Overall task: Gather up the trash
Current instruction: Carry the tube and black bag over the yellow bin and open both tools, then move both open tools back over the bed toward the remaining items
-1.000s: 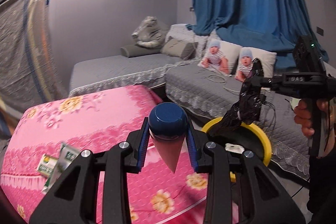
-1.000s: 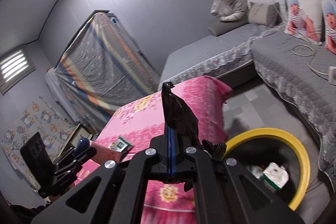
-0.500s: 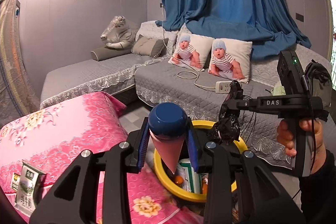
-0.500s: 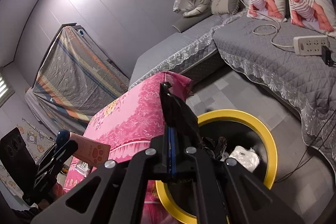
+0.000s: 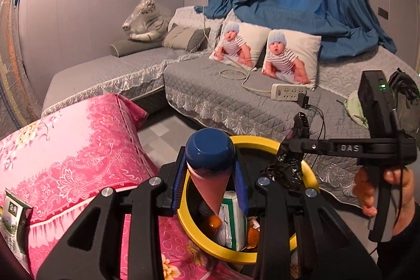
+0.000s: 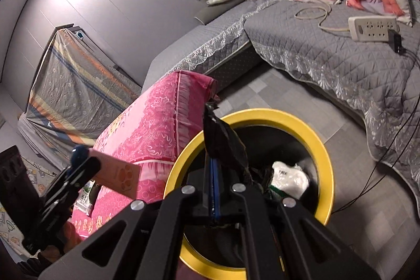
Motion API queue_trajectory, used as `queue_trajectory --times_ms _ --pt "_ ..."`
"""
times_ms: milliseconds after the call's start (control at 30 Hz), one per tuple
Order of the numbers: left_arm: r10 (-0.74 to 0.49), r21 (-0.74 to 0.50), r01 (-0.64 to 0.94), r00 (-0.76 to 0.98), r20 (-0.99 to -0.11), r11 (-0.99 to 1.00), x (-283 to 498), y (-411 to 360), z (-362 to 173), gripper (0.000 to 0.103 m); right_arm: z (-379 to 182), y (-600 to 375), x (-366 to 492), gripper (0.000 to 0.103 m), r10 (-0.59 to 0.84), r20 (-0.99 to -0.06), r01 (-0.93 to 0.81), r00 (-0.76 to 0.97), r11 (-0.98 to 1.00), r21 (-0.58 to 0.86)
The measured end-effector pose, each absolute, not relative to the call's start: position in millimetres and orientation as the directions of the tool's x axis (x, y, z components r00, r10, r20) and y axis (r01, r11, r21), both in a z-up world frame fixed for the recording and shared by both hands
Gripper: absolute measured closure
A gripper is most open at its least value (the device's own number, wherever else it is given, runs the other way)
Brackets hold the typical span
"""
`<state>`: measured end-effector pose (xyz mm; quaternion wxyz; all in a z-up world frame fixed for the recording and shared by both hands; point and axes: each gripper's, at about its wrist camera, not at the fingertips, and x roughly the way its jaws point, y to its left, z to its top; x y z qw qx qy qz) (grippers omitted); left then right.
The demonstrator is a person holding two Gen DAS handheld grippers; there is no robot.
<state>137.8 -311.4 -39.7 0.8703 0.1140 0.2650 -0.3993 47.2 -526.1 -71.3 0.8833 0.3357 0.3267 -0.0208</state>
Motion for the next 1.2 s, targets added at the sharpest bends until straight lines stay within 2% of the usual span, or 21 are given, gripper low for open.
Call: queue_trajectory --times_ms 233,467,500,600,633,667,700,733,767,967,1100,1133,1200 --pt "-0.597 -0.006 0.743 0.533 -0.600 0.669 152 -335 -67 0.072 -82 -529 49 0.102 0.170 -0.616 0.280 0.769 0.776 0.565" --pt "-0.593 -0.076 0.735 0.476 -0.649 0.673 171 -338 -93 0.071 -93 -539 50 0.102 0.144 -0.652 0.339 0.744 0.759 0.555" --pt "-0.590 -0.085 0.731 0.470 -0.657 0.677 173 -337 -95 0.068 -95 -540 50 0.102 0.140 -0.656 0.348 0.742 0.755 0.556" --pt "-0.575 -0.084 0.710 0.488 -0.656 0.699 178 -333 -94 0.041 -96 -543 50 0.102 0.134 -0.667 0.364 0.733 0.751 0.551" --pt "-0.575 -0.084 0.706 0.496 -0.651 0.703 180 -331 -92 0.039 -97 -543 51 0.101 0.132 -0.672 0.368 0.729 0.752 0.547" --pt "-0.574 -0.084 0.703 0.500 -0.649 0.706 181 -329 -90 0.037 -97 -543 51 0.092 0.136 -0.675 0.370 0.725 0.751 0.547" --pt "-0.573 -0.088 0.696 0.504 -0.646 0.712 182 -326 -87 0.028 -97 -543 51 0.073 0.139 -0.675 0.370 0.725 0.747 0.552" --pt "-0.571 -0.096 0.685 0.513 -0.641 0.722 184 -322 -85 0.023 -96 -543 50 0.064 0.136 -0.673 0.372 0.728 0.746 0.553" --pt "-0.571 -0.108 0.672 0.520 -0.635 0.733 186 -317 -83 0.023 -95 -543 50 0.059 0.129 -0.670 0.371 0.731 0.749 0.549" --pt "-0.560 -0.147 0.610 0.569 -0.602 0.778 198 -282 -58 0.023 -74 -531 47 0.059 0.099 -0.652 0.350 0.751 0.778 0.521" --pt "-0.516 -0.169 0.514 0.666 -0.540 0.841 206 -232 -28 0.016 -49 -513 47 0.058 0.096 -0.620 0.304 0.779 0.806 0.507" --pt "-0.501 -0.164 0.495 0.690 -0.522 0.853 207 -220 -21 0.015 -43 -508 48 0.057 0.096 -0.611 0.291 0.786 0.814 0.503" --pt "-0.454 -0.128 0.452 0.748 -0.484 0.883 203 -191 -7 0.014 -31 -495 51 0.046 0.104 -0.591 0.256 0.800 0.832 0.493"
